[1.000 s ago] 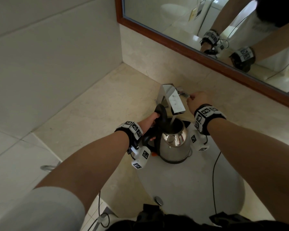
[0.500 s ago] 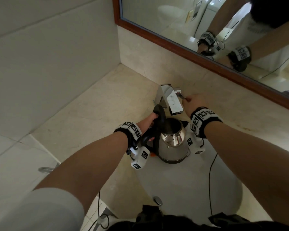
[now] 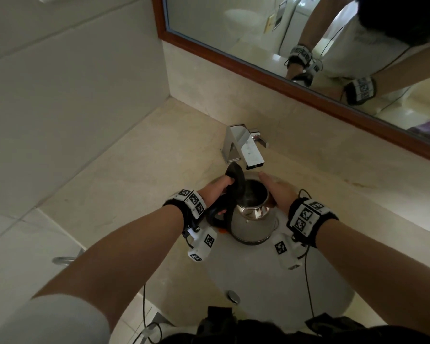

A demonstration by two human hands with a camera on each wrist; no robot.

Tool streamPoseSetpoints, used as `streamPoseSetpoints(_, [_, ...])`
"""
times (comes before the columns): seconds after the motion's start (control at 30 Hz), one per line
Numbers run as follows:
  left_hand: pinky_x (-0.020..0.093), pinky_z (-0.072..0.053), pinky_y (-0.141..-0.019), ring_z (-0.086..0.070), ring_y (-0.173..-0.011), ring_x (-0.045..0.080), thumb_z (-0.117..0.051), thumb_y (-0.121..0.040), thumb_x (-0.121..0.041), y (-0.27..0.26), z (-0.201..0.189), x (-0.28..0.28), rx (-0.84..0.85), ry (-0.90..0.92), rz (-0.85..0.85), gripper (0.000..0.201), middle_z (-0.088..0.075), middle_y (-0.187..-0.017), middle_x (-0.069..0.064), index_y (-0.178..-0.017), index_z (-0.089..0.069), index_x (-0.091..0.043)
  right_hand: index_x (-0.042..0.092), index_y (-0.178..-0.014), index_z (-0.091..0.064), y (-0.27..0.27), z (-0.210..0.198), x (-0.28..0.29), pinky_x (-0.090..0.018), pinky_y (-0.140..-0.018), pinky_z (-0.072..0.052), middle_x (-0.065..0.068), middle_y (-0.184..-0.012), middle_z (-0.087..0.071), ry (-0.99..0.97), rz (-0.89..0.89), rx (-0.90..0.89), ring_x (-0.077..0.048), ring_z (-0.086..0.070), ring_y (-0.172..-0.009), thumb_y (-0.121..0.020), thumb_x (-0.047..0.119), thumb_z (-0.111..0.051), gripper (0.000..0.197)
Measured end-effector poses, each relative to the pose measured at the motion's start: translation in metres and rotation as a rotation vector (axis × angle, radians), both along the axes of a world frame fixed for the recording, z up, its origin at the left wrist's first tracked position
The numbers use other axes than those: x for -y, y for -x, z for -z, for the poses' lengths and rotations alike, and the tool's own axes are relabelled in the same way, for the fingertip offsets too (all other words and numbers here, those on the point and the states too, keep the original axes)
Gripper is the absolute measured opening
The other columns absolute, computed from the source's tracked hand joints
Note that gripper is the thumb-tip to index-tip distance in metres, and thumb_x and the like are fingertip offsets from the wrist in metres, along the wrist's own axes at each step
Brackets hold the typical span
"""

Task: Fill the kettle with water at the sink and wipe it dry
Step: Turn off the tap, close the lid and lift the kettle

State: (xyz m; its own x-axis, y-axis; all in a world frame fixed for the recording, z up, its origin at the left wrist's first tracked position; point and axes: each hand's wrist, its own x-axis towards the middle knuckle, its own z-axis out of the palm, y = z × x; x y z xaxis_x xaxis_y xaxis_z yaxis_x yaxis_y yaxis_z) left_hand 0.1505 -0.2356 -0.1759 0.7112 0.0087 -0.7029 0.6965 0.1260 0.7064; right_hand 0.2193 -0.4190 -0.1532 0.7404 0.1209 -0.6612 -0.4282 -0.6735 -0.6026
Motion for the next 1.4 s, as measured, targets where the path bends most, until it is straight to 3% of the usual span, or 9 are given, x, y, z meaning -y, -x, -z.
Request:
streamPoseSetpoints(0.1, [0.045,-0.051,-0.082,-0.062,-0.086,0.033,-0.065,-0.062,-0.051,0.004,0.001,0.004,0.018,-0.019,-0.021,0.049,-0.064,-0.09,0.014,-0.094,-0.061,-0.013,0.016,-0.13,-0.055,-0.004,0.032,0.013,-0.05,-0.099,-0.048,-0.01,-0.118,-0.068,-0.03,0.01,-0.026,-0.027,-0.065,-0.106,-0.037,0.099,-0.051,0.125])
streamPoseSetpoints(0.23, [0.041,-0.056,-0.083,-0.065,-0.083,0.029,-0.07,-0.061,-0.055,0.014,-0.011,0.011,-0.034,-0.081,0.073,0.053,-0.068,-0.09,0.015,-0.09,-0.065,-0.011,0.012,-0.14,-0.043,0.009,0.031,0.017,-0.047,-0.101,-0.047,-0.012,-0.129,-0.061,-0.06,-0.008,0.026,-0.027,-0.061,-0.112,-0.034,0.097,-0.056,0.136])
streamPoseSetpoints(0.33, [0.032,-0.051,-0.083,-0.062,-0.086,0.024,-0.061,-0.085,-0.05,0.017,-0.02,0.019,-0.118,-0.111,0.165,0.036,-0.067,-0.094,0.01,-0.091,-0.063,-0.015,0.009,-0.136,-0.046,0.012,0.032,0.02,-0.044,-0.093,-0.048,-0.014,-0.119,-0.063,-0.089,-0.017,0.053,-0.022,-0.058,-0.096,-0.038,0.096,-0.056,0.131])
streamPoseSetpoints(0.5, [0.043,-0.052,-0.099,-0.066,-0.106,0.029,-0.063,-0.043,-0.069,0.008,-0.014,0.033,-0.163,-0.212,0.256,0.095,-0.069,-0.114,0.011,-0.12,-0.063,-0.014,0.008,-0.123,-0.062,0.022,0.016,0.021,-0.041,-0.094,-0.053,-0.009,-0.108,-0.071,-0.138,0.008,0.105,-0.025,-0.068,-0.096,-0.044,0.088,-0.064,0.112])
streamPoseSetpoints(0.63, [0.034,-0.051,-0.095,-0.061,-0.114,0.029,-0.061,-0.075,-0.062,0.006,-0.024,0.041,-0.171,-0.361,0.299,0.079,-0.061,-0.13,0.011,-0.134,-0.052,-0.01,0.002,-0.138,-0.047,0.032,0.013,0.021,-0.028,-0.087,-0.049,-0.017,-0.124,-0.064,-0.149,0.065,0.184,-0.028,-0.064,-0.108,-0.085,0.037,-0.069,0.067])
streamPoseSetpoints(1.0, [0.034,-0.047,-0.102,-0.056,-0.123,0.027,-0.06,-0.083,-0.059,-0.004,-0.015,0.053,-0.15,-0.54,0.342,0.074,-0.055,-0.14,0.011,-0.14,-0.049,-0.012,0.004,-0.132,-0.055,0.035,0.025,0.026,-0.032,-0.097,-0.051,-0.016,-0.125,-0.064,-0.158,0.09,0.253,-0.026,-0.064,-0.111,-0.085,0.019,-0.071,0.053])
streamPoseSetpoints(1.2, [0.029,-0.051,-0.083,-0.063,-0.102,0.023,-0.064,-0.075,-0.069,0.004,-0.013,0.043,-0.05,-0.583,0.469,0.074,-0.066,-0.119,0.004,-0.125,-0.058,-0.015,0.006,-0.132,-0.056,0.034,0.03,0.03,-0.032,-0.099,-0.049,-0.014,-0.128,-0.062,-0.194,0.147,0.231,-0.024,-0.062,-0.113,-0.084,0.02,-0.072,0.052])
streamPoseSetpoints(1.3, [0.026,-0.047,-0.071,-0.06,-0.088,0.018,-0.079,-0.075,-0.041,0.016,-0.009,0.035,0.074,-0.722,0.663,0.049,-0.063,-0.094,-0.003,-0.111,-0.057,-0.015,0.009,-0.131,-0.057,0.034,0.031,0.034,-0.028,-0.093,-0.049,-0.012,-0.127,-0.063,-0.216,0.18,0.194,-0.02,-0.061,-0.105,-0.084,0.019,-0.072,0.051])
streamPoseSetpoints(1.4, [0.033,-0.052,-0.075,-0.064,-0.096,0.028,-0.077,-0.076,-0.022,0.023,-0.002,0.032,0.161,-0.841,0.695,0.048,-0.066,-0.106,0.01,-0.117,-0.054,-0.01,0.01,-0.131,-0.058,0.035,0.03,0.036,-0.03,-0.096,-0.049,-0.011,-0.127,-0.062,-0.218,0.194,0.18,-0.023,-0.061,-0.111,-0.084,0.019,-0.072,0.05])
